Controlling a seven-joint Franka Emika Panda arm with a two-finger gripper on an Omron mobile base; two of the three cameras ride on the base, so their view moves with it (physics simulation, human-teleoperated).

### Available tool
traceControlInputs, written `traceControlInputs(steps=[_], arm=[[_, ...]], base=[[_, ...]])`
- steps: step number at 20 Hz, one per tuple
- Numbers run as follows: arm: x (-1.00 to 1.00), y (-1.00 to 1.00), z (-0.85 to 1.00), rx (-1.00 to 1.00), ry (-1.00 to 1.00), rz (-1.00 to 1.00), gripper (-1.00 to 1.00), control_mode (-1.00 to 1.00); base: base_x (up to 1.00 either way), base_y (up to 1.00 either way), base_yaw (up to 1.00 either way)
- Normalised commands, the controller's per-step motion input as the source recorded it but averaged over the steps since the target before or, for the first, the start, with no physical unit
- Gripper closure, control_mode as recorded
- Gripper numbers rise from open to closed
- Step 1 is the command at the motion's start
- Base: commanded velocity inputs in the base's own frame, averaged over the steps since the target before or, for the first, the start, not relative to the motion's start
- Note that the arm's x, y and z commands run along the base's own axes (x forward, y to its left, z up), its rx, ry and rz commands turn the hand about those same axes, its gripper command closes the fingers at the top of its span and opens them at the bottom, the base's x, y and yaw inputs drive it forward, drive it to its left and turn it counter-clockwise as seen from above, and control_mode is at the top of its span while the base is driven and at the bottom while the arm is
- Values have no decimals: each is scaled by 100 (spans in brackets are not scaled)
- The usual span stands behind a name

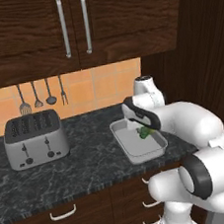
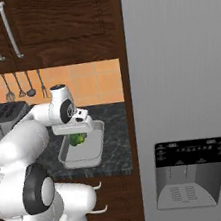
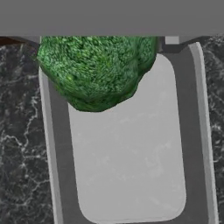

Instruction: Place one broccoli and one chicken drumstick in each tupperware on the nearby counter, to pack two identical lunches.

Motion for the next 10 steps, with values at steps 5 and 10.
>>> traceControlInputs(steps=[5, 10], arm=[[74, 1, -23, 0, 2, 2, 100, -100], [94, 0, -15, 0, 0, 0, 100, -100]], base=[[0, 0, 0], [0, 0, 0]])
